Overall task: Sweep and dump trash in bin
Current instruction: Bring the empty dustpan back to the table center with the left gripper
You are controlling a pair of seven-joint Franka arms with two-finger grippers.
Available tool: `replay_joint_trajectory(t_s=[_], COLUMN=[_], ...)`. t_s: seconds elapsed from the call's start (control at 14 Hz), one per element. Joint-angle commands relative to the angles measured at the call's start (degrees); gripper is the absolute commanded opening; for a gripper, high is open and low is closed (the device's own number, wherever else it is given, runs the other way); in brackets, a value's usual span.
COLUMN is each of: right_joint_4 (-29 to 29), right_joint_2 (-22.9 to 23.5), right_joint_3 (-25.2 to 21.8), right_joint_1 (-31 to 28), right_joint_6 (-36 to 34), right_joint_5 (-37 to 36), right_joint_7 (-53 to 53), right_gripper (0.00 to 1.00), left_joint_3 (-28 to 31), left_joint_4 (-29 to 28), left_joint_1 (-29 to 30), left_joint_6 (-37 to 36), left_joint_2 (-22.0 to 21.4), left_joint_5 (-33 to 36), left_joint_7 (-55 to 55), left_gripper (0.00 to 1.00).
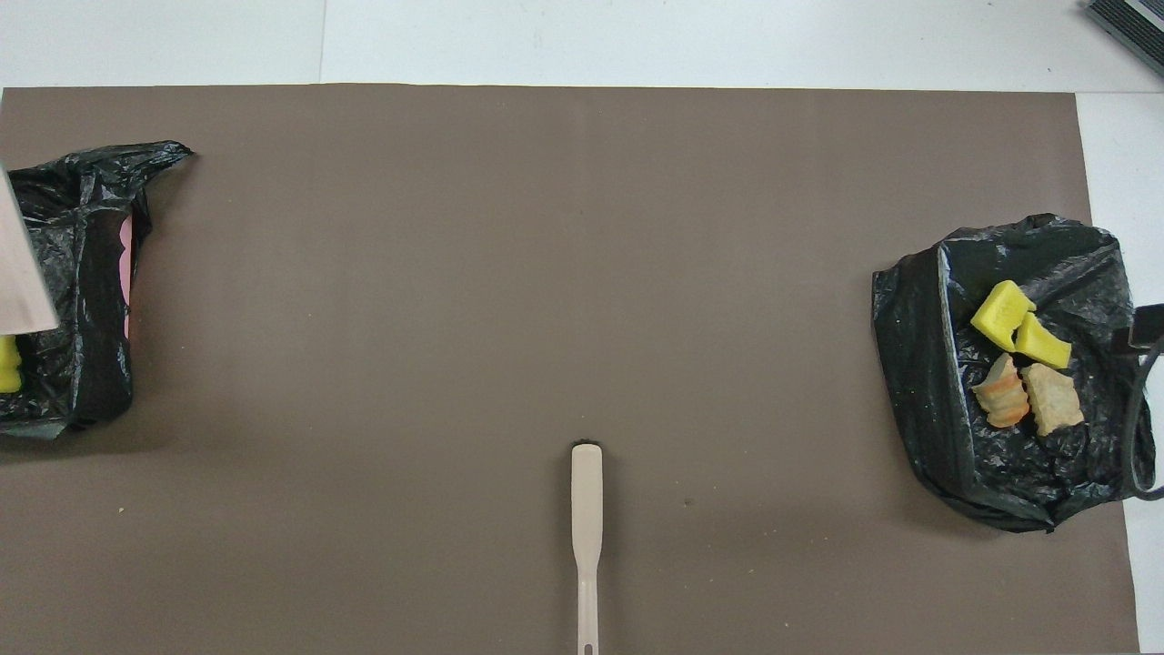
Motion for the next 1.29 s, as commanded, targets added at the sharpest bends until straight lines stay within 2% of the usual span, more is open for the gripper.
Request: replay_joint_trajectory(t_s=[0.0,0.14,0.5,0.64,0.86,1.22], right_joint_4=[-4.7,-4.9,-4.0,-4.0,-4.0,-4.0], right_joint_2=[-0.2,0.2,0.9,0.9,0.9,1.2], right_joint_3=[0.7,0.7,1.4,1.4,1.3,1.3], right_joint_1=[-1.3,-1.3,0.5,2.3,2.3,3.5], right_joint_6=[3.3,5.9,5.0,5.0,5.0,5.0], right_joint_5=[0.3,0.3,1.0,1.0,1.2,1.2], right_joint_7=[-1.1,-0.9,-1.1,-1.1,-1.1,-1.1], right_gripper=[1.0,1.0,1.0,1.0,1.0,1.0], left_joint_3=[0.6,0.6,0.6,0.6,0.6,0.6], left_joint_4=[-4.4,-6.2,-9.8,-9.8,-9.7,-9.3], left_joint_1=[-6.1,-9.5,-19.6,-24.4,-31.0,-41.6], left_joint_6=[-1.0,-1.1,0.5,3.4,5.9,10.6], left_joint_2=[-1.2,-0.9,-0.1,1.8,3.9,7.8], left_joint_5=[-3.2,-6.4,-14.5,-15.1,-18.5,-19.2], left_joint_7=[-14.5,-23.4,-51.5,-64.1,-76.3,-94.6], left_gripper=[0.0,0.0,0.0,0.0,0.0,0.0])
